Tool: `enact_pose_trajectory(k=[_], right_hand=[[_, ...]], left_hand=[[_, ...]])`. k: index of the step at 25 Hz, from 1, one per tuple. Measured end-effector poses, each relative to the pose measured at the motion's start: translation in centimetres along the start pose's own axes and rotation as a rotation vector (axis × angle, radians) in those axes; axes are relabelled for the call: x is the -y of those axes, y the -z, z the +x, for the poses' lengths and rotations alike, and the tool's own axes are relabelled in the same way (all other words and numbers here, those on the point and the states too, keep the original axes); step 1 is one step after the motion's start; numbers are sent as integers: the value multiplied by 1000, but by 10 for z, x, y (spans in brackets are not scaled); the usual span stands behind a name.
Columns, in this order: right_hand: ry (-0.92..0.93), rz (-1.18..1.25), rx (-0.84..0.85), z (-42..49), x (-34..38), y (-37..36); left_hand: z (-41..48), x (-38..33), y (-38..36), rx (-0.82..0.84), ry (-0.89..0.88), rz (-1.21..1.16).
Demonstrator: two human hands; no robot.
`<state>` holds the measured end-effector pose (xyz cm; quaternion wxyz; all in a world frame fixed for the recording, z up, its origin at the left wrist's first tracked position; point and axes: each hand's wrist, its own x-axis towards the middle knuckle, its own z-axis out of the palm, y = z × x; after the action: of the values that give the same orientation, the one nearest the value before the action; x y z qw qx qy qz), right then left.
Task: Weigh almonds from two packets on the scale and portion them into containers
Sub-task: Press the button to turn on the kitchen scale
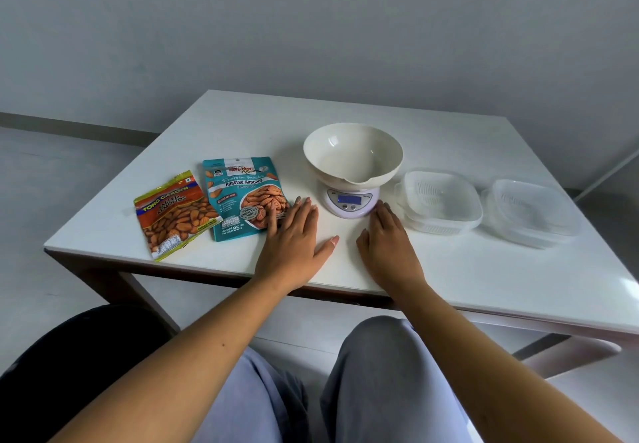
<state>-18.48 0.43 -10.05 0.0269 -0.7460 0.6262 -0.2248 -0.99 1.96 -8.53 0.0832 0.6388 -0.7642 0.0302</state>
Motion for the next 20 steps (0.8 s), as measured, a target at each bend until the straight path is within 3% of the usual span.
enact_pose_trajectory(k=[20], right_hand=[[-18, 25, -29, -1, 1, 1]], left_hand=[[0, 3, -4, -1, -21, -27]])
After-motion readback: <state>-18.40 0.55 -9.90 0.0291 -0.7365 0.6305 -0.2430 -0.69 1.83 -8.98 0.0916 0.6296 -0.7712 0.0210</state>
